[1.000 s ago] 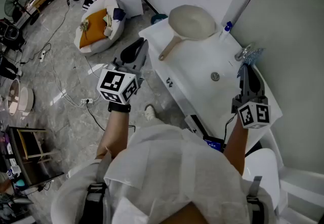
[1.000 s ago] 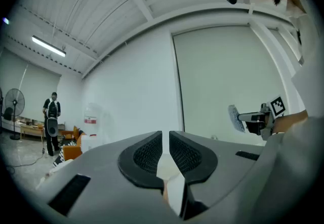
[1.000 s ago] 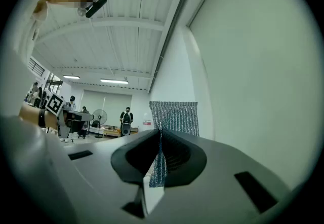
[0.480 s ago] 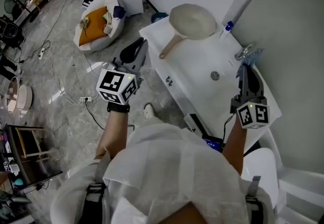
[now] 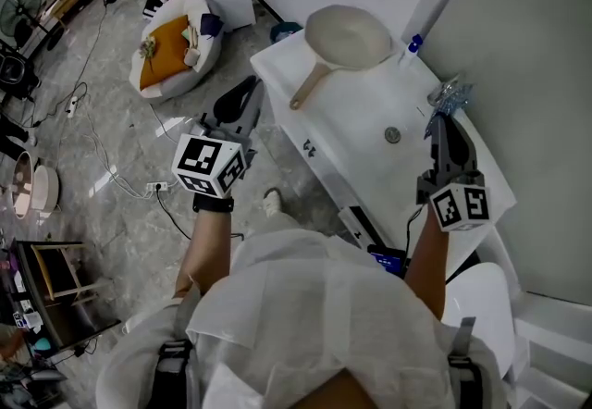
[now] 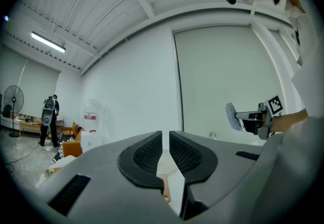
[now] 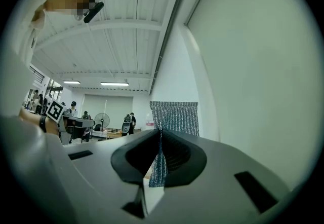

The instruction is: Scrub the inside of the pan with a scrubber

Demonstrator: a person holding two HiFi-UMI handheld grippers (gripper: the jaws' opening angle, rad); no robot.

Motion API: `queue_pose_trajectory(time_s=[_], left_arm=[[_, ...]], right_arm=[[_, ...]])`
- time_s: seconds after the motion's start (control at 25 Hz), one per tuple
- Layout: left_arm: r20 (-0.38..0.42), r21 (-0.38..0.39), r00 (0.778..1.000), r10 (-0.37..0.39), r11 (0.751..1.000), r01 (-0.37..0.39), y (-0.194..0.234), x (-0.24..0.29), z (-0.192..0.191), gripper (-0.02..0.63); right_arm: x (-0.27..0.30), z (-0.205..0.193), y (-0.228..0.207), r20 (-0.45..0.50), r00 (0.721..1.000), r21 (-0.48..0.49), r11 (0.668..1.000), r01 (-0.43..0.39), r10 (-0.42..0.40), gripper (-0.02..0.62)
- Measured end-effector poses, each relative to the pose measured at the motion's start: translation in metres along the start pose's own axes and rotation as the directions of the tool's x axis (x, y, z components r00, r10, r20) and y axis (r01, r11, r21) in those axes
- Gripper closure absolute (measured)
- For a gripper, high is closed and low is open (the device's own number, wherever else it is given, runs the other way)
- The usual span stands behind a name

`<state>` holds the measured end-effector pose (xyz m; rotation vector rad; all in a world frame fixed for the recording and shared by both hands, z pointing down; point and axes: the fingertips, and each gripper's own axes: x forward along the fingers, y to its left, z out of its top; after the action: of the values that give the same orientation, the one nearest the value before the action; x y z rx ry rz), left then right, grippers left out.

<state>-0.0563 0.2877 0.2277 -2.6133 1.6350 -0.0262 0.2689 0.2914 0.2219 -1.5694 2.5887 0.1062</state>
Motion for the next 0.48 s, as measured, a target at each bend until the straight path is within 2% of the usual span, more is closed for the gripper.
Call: queue_pose_trajectory(time_s=[0.28,0.48], left_arm=[[-0.017,-0.029,0.999,-0.032,0.999,0.032,0.039,0.019,-0.016,0.552],[-0.033,-0.019,0.995,-0.095,0.995,0.094,0.071,0.056,-0.028,0.552]], right_arm=[[0.043,-0.009,0.019,-0.025,1.0,-0.007,1.0,0.006,-0.006,0.572],[0.091,-0.018,0.029,-0.038,0.999,-0.013,1.0,0.022,-0.022,0.572]])
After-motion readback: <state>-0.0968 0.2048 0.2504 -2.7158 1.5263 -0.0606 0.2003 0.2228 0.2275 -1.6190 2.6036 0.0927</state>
